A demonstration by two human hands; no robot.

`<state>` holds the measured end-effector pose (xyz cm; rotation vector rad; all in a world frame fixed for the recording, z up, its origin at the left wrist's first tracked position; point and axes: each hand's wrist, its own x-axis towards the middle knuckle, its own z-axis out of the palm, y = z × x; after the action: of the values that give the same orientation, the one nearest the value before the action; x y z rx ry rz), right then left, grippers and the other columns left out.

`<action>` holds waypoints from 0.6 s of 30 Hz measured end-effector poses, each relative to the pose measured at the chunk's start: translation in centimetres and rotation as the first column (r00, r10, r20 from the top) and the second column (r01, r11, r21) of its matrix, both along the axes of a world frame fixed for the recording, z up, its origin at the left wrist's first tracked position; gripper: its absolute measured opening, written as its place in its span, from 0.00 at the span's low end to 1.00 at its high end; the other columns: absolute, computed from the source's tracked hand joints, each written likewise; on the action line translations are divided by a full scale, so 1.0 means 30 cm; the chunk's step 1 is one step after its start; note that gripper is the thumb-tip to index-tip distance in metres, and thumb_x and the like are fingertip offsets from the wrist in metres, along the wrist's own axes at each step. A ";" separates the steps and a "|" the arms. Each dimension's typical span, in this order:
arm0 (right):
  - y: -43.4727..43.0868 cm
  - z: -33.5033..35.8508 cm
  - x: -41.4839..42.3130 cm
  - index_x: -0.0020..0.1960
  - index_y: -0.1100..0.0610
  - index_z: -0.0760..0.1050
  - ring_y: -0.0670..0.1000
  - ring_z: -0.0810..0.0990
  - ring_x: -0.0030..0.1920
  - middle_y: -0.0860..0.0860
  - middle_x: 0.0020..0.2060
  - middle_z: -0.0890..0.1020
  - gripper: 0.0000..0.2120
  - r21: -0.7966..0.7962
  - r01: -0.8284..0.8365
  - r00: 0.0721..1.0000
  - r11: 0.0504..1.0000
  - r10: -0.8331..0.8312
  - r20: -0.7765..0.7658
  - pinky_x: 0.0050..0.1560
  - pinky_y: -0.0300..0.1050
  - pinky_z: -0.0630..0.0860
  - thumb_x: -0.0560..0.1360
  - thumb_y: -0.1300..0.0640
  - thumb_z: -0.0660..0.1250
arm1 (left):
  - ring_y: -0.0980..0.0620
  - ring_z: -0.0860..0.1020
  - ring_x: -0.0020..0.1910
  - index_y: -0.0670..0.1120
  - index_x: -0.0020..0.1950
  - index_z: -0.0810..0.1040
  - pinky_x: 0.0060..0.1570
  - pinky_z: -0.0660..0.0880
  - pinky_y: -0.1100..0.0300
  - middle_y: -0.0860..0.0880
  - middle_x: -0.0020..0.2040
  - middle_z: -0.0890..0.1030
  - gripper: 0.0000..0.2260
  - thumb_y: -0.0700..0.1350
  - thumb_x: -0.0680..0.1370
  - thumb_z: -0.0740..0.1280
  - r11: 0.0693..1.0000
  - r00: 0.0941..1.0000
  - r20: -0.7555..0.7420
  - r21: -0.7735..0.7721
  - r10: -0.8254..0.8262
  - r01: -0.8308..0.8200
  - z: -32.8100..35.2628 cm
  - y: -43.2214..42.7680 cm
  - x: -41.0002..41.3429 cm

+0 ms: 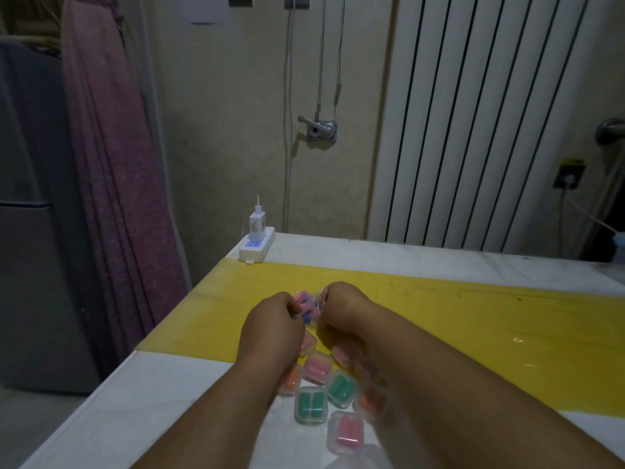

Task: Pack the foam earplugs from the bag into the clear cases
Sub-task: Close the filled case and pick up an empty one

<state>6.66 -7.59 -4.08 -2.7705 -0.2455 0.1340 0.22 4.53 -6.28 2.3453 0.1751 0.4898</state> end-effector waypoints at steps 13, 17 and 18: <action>-0.081 -0.019 -0.050 0.43 0.53 0.79 0.50 0.78 0.42 0.47 0.38 0.80 0.12 0.571 0.047 0.983 0.820 -0.138 0.118 0.40 0.41 0.75 0.70 0.69 0.67 | 0.50 0.77 0.43 0.48 0.44 0.77 0.41 0.74 0.56 0.50 0.43 0.80 0.04 0.43 0.78 0.64 1.000 1.000 -0.005 -0.013 -0.017 0.017 -0.001 0.000 0.001; -0.074 -0.016 -0.056 0.33 0.52 0.79 0.50 0.80 0.44 0.50 0.41 0.83 0.14 0.345 -0.132 0.985 0.929 0.084 0.150 0.45 0.39 0.76 0.68 0.69 0.64 | 0.50 0.77 0.43 0.48 0.45 0.78 0.43 0.75 0.55 0.50 0.43 0.80 0.04 0.42 0.77 0.64 1.000 1.000 0.005 -0.004 -0.012 0.012 0.000 0.003 0.001; -0.070 -0.018 -0.055 0.33 0.53 0.80 0.52 0.81 0.44 0.52 0.40 0.84 0.12 0.272 -0.143 0.983 0.952 0.105 0.151 0.46 0.44 0.78 0.67 0.67 0.64 | 0.49 0.77 0.43 0.48 0.45 0.78 0.44 0.75 0.55 0.50 0.44 0.81 0.04 0.42 0.77 0.64 1.000 1.000 0.008 0.003 -0.012 0.012 -0.001 0.003 0.002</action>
<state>5.01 -9.70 -4.61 -2.4814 -0.4388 -0.0545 0.28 4.63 -6.29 2.3461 0.1564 0.4937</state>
